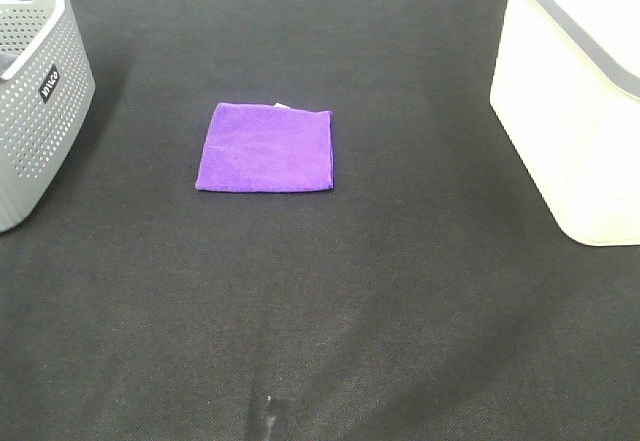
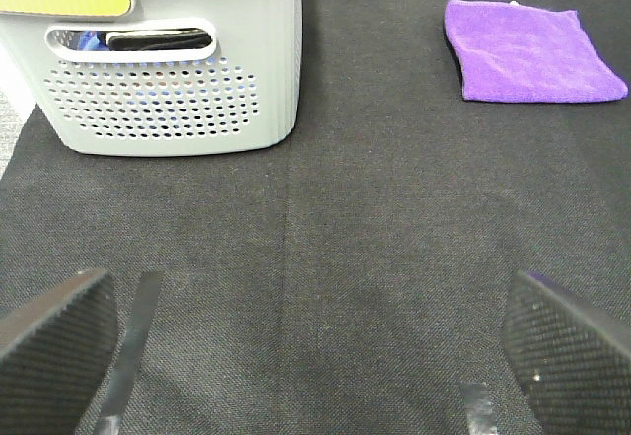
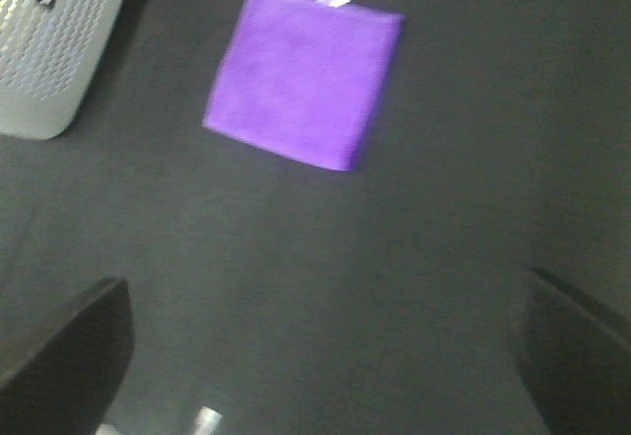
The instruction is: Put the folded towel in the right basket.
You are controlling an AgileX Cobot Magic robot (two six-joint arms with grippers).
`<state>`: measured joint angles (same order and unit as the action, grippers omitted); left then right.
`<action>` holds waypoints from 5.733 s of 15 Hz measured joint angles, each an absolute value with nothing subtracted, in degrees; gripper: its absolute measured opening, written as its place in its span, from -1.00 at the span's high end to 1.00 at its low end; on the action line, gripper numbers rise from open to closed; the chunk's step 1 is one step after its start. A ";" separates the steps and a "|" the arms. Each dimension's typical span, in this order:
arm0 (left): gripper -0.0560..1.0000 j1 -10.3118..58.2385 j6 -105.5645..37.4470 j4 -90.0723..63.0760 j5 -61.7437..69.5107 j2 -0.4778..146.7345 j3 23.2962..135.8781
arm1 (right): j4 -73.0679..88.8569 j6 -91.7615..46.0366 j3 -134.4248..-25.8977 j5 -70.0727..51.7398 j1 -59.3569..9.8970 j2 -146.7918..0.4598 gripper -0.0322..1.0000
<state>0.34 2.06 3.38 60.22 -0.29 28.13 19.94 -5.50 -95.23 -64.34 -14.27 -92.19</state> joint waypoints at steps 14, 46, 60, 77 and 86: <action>-0.98 0.34 2.06 3.38 60.22 -0.29 28.13 | 35.01 -5.04 -119.23 -53.69 -17.07 -140.26 -0.94; -0.98 0.34 2.06 3.38 60.22 -0.29 28.13 | 12.89 1.95 -169.31 -69.44 -8.65 -135.10 0.84; -0.98 0.34 2.06 3.38 60.22 -0.29 28.13 | -0.80 -4.47 -136.31 -70.24 5.44 -124.90 -0.39; -0.98 0.34 2.06 3.38 60.22 -0.29 28.13 | 4.18 -11.63 -48.76 -59.99 5.44 -38.16 -0.95; -0.98 0.34 2.06 3.38 60.22 -0.29 28.13 | 4.18 -11.97 -32.66 -69.04 5.44 -0.86 -0.95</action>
